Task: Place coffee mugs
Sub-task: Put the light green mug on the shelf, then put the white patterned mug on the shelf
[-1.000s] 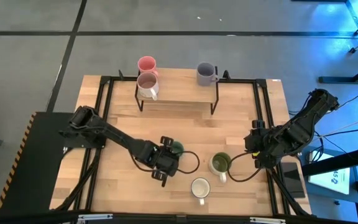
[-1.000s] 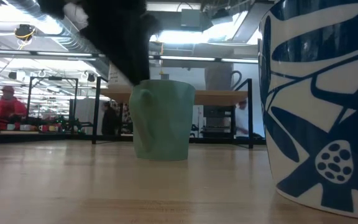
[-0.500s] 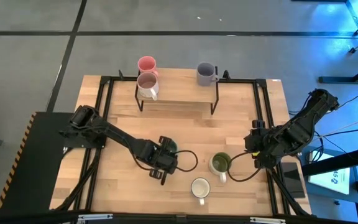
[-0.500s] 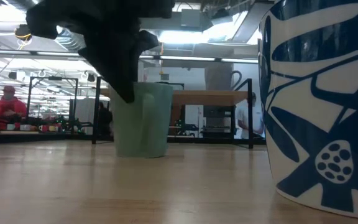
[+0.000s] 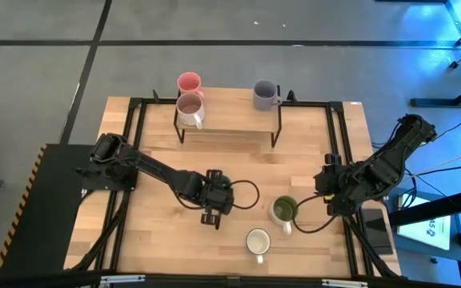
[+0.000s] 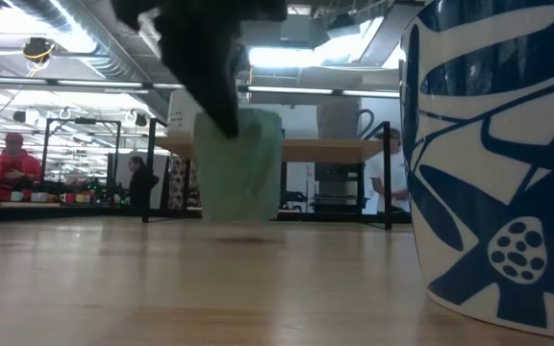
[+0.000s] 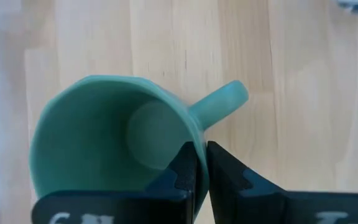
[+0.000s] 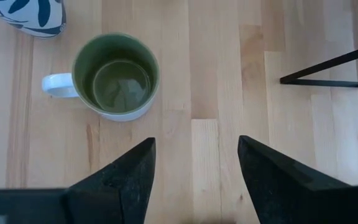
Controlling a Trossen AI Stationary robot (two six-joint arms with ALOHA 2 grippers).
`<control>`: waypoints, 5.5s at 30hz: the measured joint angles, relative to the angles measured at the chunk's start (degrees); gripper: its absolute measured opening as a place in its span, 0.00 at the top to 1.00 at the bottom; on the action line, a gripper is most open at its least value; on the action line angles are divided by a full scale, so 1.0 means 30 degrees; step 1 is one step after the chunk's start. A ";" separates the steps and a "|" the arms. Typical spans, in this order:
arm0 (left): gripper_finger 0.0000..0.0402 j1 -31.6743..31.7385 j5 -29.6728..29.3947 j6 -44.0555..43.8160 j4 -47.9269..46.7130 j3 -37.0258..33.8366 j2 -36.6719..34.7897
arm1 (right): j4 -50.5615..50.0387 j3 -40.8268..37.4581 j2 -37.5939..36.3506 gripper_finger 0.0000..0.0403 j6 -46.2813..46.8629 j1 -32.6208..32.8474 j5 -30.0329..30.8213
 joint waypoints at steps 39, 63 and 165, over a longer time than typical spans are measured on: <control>0.97 1.0353 -0.3554 0.4990 -0.5332 1.0968 -0.0061 | -0.0012 0.0000 0.0000 0.46 0.0459 0.0000 0.0353; 0.97 1.5798 -0.0814 0.9627 -0.6692 1.0958 0.0800 | -0.0022 0.0000 0.0007 0.46 0.1970 0.0000 0.0975; 0.62 0.6028 0.1608 1.0085 -0.2807 1.0960 -0.3684 | 0.0160 0.0007 0.0286 0.46 0.2272 0.0022 -0.1346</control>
